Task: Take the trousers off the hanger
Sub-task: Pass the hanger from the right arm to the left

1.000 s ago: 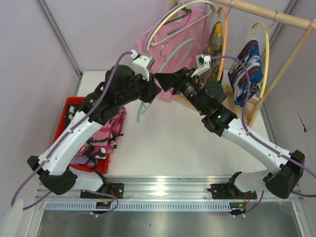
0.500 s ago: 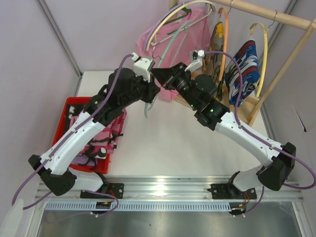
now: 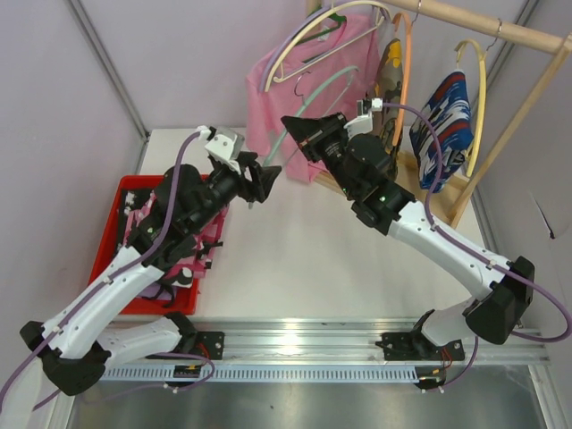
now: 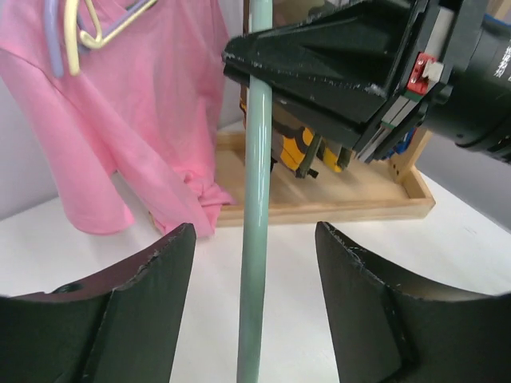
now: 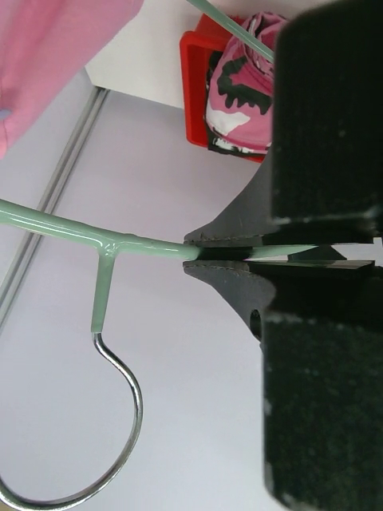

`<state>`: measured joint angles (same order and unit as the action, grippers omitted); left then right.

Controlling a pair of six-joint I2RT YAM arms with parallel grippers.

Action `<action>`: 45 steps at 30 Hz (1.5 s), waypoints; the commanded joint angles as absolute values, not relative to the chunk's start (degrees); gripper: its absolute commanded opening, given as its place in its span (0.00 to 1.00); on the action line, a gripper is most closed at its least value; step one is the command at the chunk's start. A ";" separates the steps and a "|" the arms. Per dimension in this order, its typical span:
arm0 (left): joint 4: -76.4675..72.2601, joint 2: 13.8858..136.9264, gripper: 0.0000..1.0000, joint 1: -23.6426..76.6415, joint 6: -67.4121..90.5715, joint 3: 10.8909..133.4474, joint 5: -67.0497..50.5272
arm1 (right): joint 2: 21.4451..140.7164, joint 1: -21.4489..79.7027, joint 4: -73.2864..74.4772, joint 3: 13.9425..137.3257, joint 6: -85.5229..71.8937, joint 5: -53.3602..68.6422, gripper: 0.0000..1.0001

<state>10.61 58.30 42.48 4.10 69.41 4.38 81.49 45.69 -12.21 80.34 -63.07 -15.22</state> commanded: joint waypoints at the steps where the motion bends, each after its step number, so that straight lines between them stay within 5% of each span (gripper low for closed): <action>1: 6.16 58.71 0.68 42.71 1.15 68.39 5.54 | 81.56 46.14 -14.77 83.93 -67.14 -18.19 0.00; 11: -5.53 57.56 0.61 42.54 -3.42 62.14 3.79 | 82.00 46.49 -14.50 84.55 -69.17 -16.79 0.00; 15: -6.15 57.92 0.41 41.58 -3.08 61.87 0.45 | 81.48 46.41 -13.98 84.55 -68.82 -16.52 0.00; 22: -5.71 57.57 0.23 40.52 -2.64 61.26 -4.74 | 80.95 46.32 -13.71 84.29 -69.08 -15.65 0.00; 26: -6.50 57.13 0.22 39.55 -2.02 60.30 -5.89 | 80.68 46.23 -13.80 84.11 -69.52 -15.38 0.00; 31: -6.77 57.92 0.37 39.02 -1.58 60.29 -7.29 | 80.59 46.41 -14.06 83.94 -70.13 -15.12 0.00; 36: -6.68 59.15 0.38 37.27 -1.76 60.29 -8.52 | 79.72 46.49 -13.97 83.67 -70.49 -14.94 0.00; 45: -9.67 60.82 0.02 36.04 -0.44 59.94 -9.67 | 79.98 46.14 -14.42 83.67 -69.44 -14.15 0.00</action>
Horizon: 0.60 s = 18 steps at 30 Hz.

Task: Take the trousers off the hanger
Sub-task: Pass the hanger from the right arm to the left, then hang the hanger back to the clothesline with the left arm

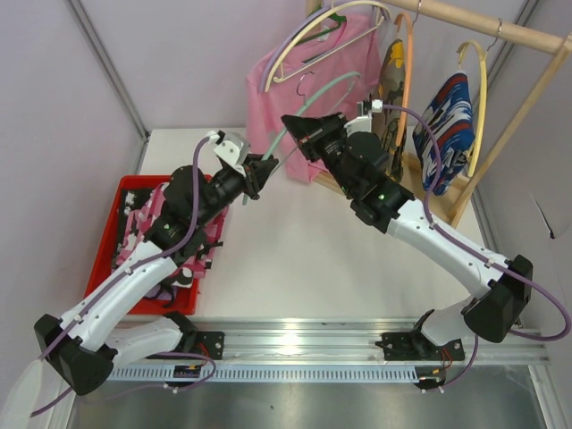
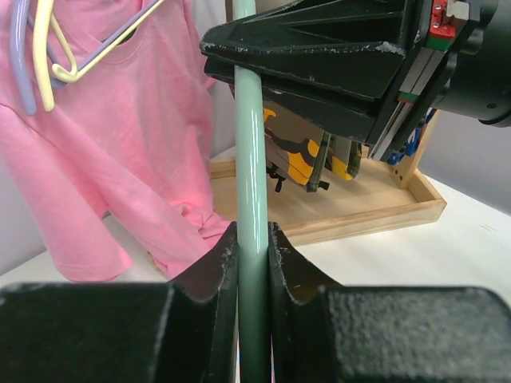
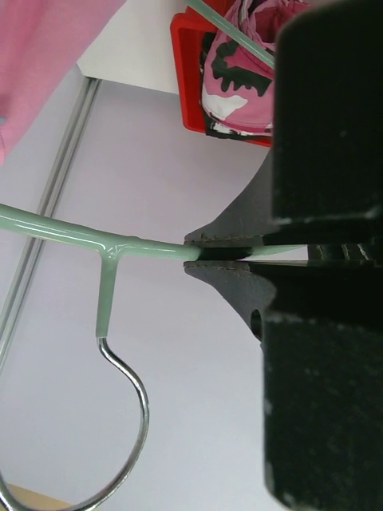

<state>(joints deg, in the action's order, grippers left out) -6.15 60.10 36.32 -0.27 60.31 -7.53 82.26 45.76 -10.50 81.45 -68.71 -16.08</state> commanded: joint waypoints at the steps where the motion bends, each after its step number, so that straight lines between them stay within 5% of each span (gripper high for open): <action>1: -9.67 60.82 0.00 36.04 0.17 60.38 -9.23 | 80.07 46.06 -14.07 83.85 -69.26 -13.98 0.00; 3: -9.32 61.08 0.00 35.60 2.36 61.17 -7.40 | 79.98 46.05 -13.36 83.94 -68.38 -14.06 0.01; 7: -6.68 62.93 0.00 33.23 6.32 65.47 -7.56 | 79.72 45.44 -8.36 85.34 -61.99 -14.50 0.53; 10: -6.50 64.15 0.00 32.87 7.38 67.32 -8.26 | 78.67 45.00 -3.61 86.48 -56.37 -15.29 0.68; 18: -3.16 72.15 0.00 32.52 6.24 78.65 -9.76 | 68.40 44.83 8.87 86.84 -35.89 -20.22 0.77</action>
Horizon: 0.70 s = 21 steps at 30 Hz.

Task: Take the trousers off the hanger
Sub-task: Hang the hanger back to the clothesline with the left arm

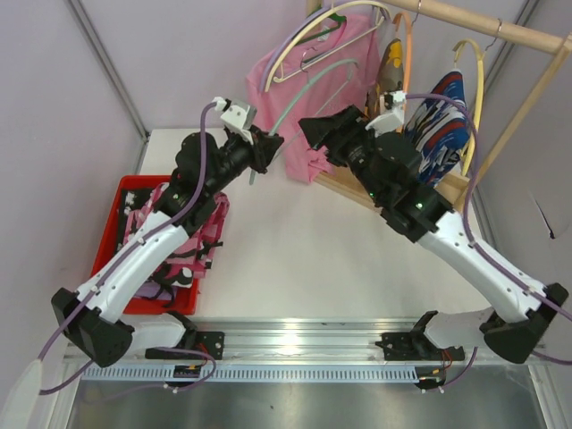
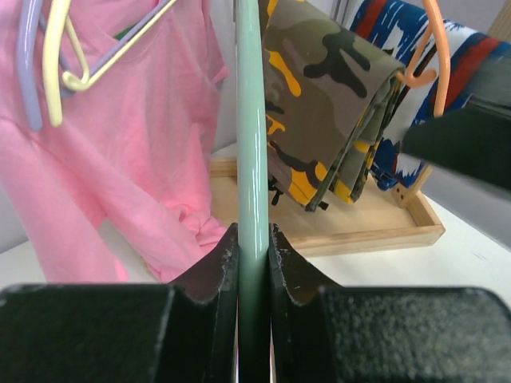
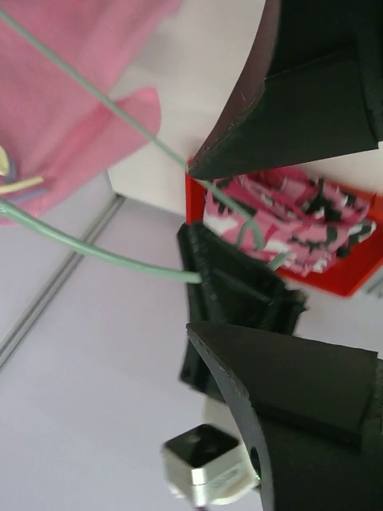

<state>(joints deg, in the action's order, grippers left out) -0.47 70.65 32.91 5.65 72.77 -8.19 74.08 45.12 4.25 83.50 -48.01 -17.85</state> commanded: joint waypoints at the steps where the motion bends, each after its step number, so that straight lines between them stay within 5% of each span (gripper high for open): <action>1: -2.82 73.03 0.00 32.52 6.24 80.49 -9.67 | 67.33 44.74 10.10 87.01 -33.08 -20.39 0.77; 9: 5.80 87.51 0.00 32.52 5.89 99.39 -5.97 | 54.69 44.21 21.88 85.44 -7.78 -34.18 0.78; 21: 9.13 105.19 0.00 33.13 5.01 125.76 -9.58 | 45.62 44.21 26.81 80.95 3.25 -44.02 0.77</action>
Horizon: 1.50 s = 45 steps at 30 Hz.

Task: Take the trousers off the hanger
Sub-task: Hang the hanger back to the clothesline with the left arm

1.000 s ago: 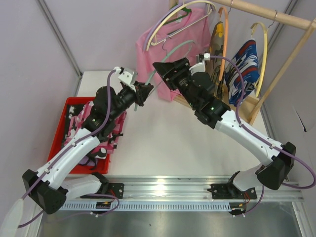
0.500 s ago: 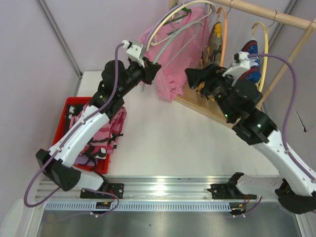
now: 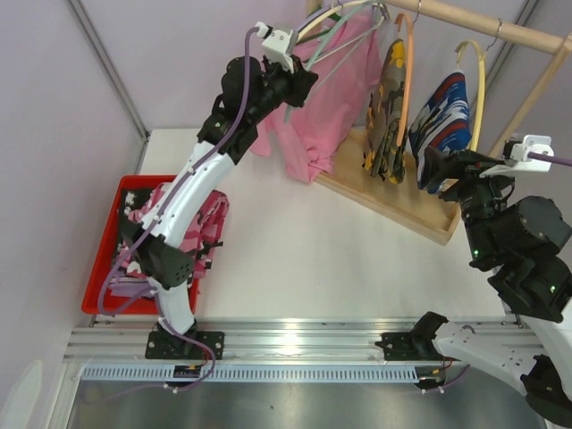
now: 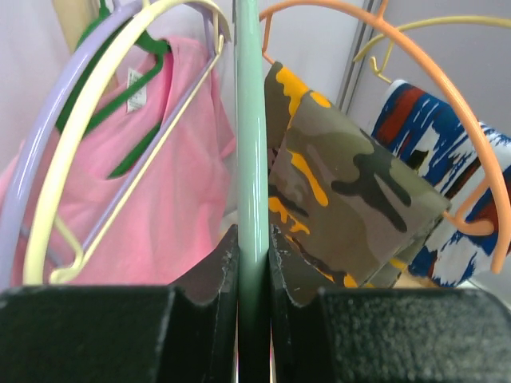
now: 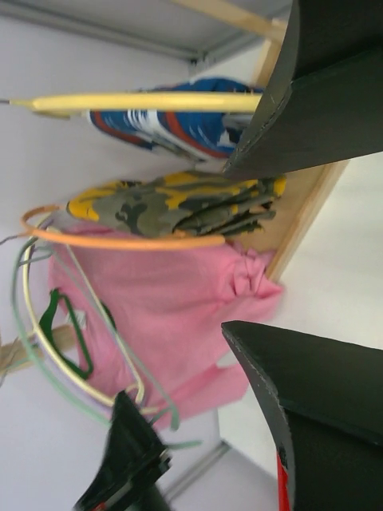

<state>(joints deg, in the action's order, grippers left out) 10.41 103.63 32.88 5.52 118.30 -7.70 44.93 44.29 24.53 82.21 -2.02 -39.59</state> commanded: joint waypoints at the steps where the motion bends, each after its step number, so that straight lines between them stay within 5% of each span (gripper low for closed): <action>1: 9.92 107.73 0.00 33.22 5.01 129.60 -9.75 | 45.53 44.21 26.63 80.77 4.64 -44.73 0.77; 28: 3.52 124.97 0.01 32.52 5.80 145.98 -8.88 | 43.77 44.12 21.80 74.18 6.68 -47.90 0.82; 45: 4.92 127.01 0.03 31.73 7.30 145.29 -11.42 | 43.68 44.03 22.06 72.86 5.71 -49.83 0.84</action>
<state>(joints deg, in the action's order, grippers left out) 6.96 128.16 32.12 6.57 143.37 -9.82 43.70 44.23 23.31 72.95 6.11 -48.73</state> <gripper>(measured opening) 0.190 0.842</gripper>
